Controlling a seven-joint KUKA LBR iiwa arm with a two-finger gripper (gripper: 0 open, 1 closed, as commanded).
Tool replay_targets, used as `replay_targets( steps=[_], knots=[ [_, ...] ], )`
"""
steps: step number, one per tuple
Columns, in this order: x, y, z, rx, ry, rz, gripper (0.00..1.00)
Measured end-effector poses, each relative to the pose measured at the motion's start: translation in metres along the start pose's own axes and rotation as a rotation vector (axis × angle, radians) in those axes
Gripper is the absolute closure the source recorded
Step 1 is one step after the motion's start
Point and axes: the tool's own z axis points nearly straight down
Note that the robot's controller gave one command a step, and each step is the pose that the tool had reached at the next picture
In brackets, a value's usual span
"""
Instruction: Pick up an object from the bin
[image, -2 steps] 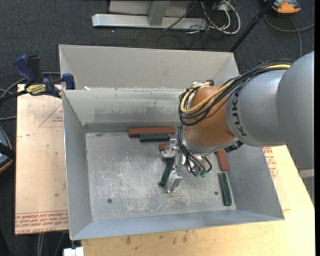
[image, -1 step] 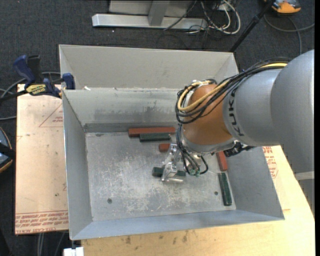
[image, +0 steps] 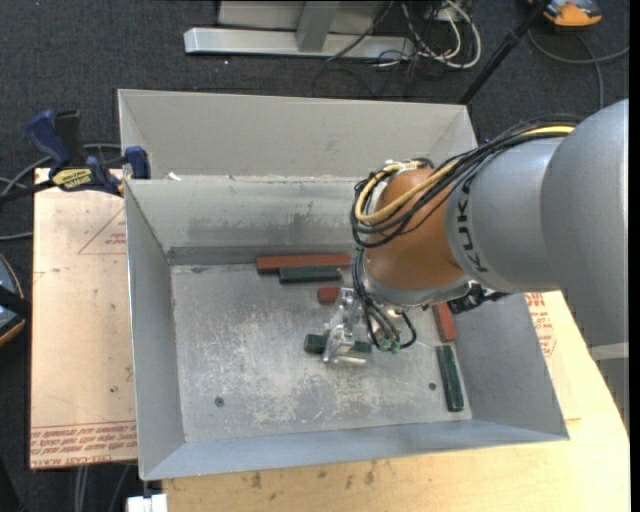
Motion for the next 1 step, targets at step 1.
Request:
replay_targets(
  steps=[1],
  knots=[
    [0.0007,-0.0002,-0.0023,0.001,0.004,0.0,1.0]
  ],
)
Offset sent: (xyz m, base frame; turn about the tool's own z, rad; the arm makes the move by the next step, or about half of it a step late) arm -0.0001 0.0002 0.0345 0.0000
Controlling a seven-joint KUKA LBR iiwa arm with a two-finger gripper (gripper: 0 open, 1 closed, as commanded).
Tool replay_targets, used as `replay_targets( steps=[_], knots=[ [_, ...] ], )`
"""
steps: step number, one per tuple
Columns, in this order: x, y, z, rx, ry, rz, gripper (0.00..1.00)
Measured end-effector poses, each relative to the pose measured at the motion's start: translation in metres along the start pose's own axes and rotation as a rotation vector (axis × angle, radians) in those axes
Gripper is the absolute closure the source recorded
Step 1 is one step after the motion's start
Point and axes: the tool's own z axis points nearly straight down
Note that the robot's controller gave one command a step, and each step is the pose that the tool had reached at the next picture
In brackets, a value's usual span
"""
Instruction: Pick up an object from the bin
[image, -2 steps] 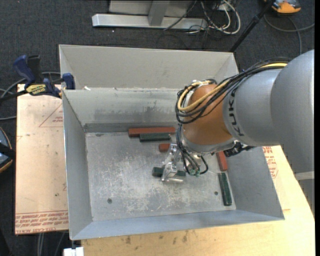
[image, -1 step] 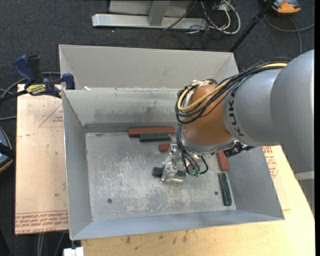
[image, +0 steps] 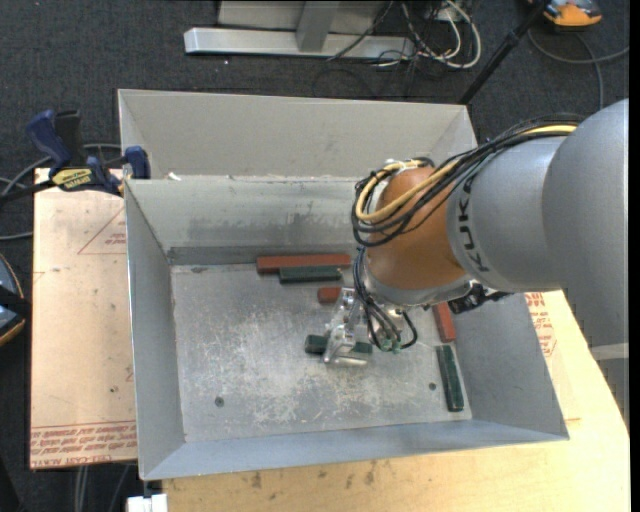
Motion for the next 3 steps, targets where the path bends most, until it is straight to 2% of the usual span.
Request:
replay_targets(
  steps=[3],
  knots=[
    [0.002,0.0,-0.03,0.002,0.008,0.0,1.0]
  ],
)
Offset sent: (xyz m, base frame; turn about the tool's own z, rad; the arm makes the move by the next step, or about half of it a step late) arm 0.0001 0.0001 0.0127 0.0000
